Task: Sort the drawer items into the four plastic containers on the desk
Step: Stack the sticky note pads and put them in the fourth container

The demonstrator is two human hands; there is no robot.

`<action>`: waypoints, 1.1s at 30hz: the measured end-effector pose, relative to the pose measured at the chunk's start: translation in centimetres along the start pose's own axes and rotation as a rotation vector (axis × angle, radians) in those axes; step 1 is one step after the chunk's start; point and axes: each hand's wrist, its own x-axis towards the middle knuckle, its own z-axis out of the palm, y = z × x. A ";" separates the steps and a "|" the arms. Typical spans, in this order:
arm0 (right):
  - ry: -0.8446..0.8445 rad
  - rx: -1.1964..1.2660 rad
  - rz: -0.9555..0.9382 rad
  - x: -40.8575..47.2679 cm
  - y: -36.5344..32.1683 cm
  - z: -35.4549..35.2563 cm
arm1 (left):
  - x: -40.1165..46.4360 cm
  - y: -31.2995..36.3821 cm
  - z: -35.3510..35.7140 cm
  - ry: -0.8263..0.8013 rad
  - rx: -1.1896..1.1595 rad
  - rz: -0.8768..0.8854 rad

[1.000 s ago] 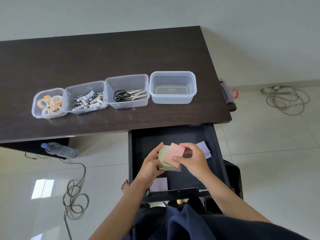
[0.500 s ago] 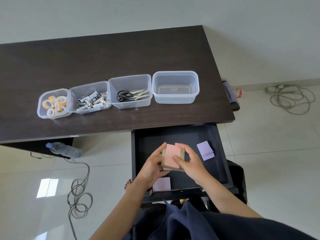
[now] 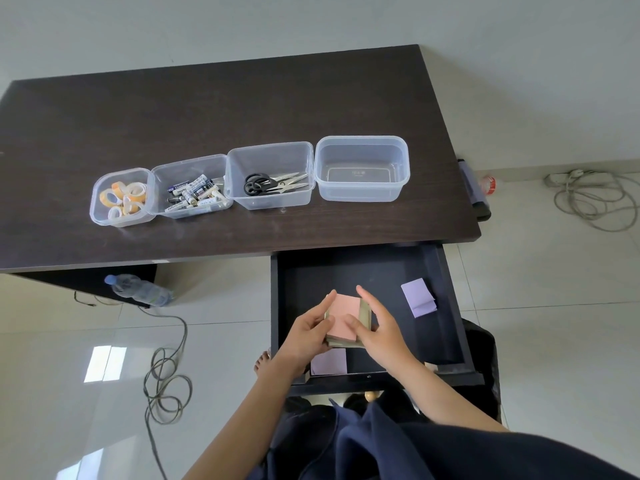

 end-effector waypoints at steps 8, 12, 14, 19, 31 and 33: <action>0.077 0.065 0.066 -0.6 -0.3 0.8 | 0.2 -0.2 0.6 0.029 0.052 0.005; 0.084 0.084 0.040 -0.9 -1.0 0.9 | 0.2 0.0 0.9 0.034 0.111 0.017; 0.079 0.110 0.050 -1.1 -1.5 1.0 | 0.3 -0.1 0.8 0.033 0.153 0.026; 0.061 0.125 0.046 -1.0 -2.6 1.2 | 0.5 0.0 0.5 0.022 0.242 0.050; 0.032 0.169 0.076 -0.7 -2.4 1.3 | -0.5 0.7 0.3 0.004 0.299 0.062; 0.027 0.174 0.071 -0.6 -2.3 1.5 | -0.3 0.5 0.2 0.014 0.271 0.049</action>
